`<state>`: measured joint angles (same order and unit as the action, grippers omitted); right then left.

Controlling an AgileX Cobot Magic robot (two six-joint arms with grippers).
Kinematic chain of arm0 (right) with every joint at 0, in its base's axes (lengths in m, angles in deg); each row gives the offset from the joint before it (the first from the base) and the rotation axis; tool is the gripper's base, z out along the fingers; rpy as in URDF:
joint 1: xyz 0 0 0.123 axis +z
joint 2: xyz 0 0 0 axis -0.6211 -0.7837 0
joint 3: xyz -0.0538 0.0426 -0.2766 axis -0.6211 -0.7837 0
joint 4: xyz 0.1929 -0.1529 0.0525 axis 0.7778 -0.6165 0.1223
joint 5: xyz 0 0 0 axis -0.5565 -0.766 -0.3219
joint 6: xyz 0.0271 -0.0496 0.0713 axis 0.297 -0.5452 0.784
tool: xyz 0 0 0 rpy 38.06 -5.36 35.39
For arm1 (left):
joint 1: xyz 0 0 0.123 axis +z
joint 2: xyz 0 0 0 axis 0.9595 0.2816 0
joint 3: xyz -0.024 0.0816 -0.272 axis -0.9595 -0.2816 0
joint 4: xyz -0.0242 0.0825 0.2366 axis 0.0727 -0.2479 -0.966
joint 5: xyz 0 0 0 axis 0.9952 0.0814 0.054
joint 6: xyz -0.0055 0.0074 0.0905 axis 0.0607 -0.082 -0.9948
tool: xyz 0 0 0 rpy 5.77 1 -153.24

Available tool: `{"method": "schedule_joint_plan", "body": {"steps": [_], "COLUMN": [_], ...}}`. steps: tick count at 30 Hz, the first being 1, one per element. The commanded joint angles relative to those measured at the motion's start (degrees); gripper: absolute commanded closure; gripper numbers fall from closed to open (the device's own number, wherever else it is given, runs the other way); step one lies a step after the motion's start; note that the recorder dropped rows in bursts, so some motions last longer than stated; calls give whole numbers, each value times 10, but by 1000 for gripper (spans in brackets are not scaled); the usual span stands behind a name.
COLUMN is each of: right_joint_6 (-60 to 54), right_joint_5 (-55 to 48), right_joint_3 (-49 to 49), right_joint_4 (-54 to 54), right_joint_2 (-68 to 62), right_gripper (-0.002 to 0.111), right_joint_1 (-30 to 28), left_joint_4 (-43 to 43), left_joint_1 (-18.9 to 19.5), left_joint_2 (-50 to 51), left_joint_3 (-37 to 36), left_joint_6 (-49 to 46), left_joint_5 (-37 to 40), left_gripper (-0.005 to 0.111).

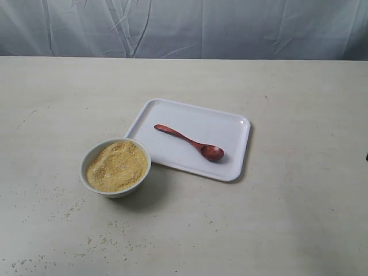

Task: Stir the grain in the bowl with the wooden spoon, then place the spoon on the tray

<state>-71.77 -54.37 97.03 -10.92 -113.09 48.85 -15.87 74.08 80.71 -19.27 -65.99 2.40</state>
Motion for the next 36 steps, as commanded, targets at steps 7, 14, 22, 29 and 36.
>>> {"method": "schedule_joint_plan", "body": {"steps": [7,14,22,29,36], "right_joint_6": [0,0,0,0,0], "right_joint_5": [-13,-19,-22,-22,-21], "right_joint_3": [-18,-18,-18,-18,-87], "right_joint_4": [15,15,15,15,-63], "right_joint_2": [87,121,255,292,292], "right_gripper": [108,108,108,108,108], "right_joint_1": [-4,-8,-8,-7,-7], "left_joint_4": [0,0,0,0,0], "left_joint_1": [0,0,0,0,0], "left_joint_2": [-3,-3,-3,-3,-3], "left_joint_3": [-3,-3,-3,-3,-3], "left_joint_6": [1,1,1,1,1], "left_joint_5": [-3,-3,-3,-3,-4], "left_gripper": [106,106,106,106,106]}}
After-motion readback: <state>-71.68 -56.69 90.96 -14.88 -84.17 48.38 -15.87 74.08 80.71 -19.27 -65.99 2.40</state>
